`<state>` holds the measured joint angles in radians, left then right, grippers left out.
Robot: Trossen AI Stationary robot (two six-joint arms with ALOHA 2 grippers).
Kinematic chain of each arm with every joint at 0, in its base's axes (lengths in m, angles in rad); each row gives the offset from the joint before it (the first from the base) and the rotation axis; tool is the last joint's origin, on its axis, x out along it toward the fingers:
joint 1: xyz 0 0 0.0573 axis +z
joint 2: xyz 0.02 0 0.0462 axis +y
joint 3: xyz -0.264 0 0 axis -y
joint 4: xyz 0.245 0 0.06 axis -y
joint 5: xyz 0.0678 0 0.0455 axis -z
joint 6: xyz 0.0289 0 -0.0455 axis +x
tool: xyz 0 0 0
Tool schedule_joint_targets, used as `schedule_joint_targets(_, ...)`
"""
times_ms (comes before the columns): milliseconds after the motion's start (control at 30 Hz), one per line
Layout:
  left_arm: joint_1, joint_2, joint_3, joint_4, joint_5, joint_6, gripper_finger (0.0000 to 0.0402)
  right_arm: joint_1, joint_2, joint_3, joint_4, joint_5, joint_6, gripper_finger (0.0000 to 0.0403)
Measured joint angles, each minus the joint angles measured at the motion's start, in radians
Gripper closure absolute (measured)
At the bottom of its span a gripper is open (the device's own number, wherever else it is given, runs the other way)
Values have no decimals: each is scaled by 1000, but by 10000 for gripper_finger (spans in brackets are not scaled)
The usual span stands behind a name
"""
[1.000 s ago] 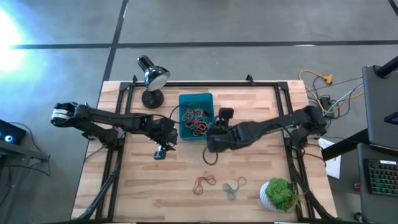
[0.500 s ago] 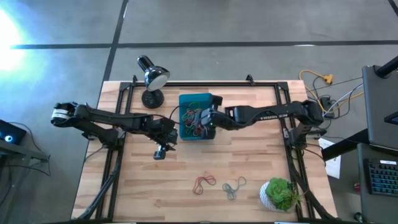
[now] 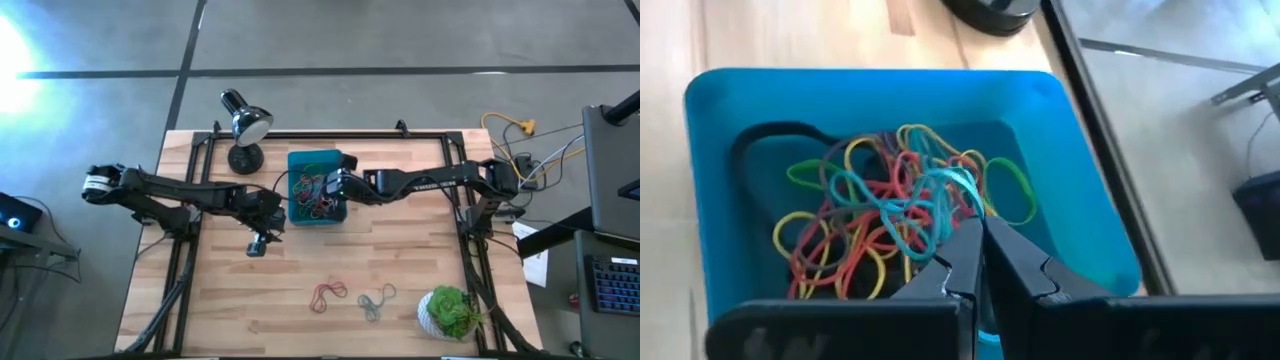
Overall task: Pick and place rubber bands into bin
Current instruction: Put the blue rubber band into the blue bin, then put the red rubber band into the blue bin
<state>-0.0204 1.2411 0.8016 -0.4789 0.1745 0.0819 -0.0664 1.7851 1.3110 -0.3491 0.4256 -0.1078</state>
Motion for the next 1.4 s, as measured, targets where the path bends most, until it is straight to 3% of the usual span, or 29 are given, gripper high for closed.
schedule_joint_targets(400,0,0,2,1,0,4,283,-5,0,-11,69,-19,-18,394)
schedule_joint_targets(500,0,0,2,1,0,4,283,-11,0,-12,75,-82,-23,389)
schedule_joint_targets(700,0,0,2,1,0,4,283,-40,0,-12,77,-188,23,337)
schedule_joint_targets(1000,0,0,2,0,0,3,283,-49,0,-12,78,-196,61,240)
schedule_joint_targets(1400,0,0,4,4,0,3,283,-47,0,-12,78,-199,49,204)
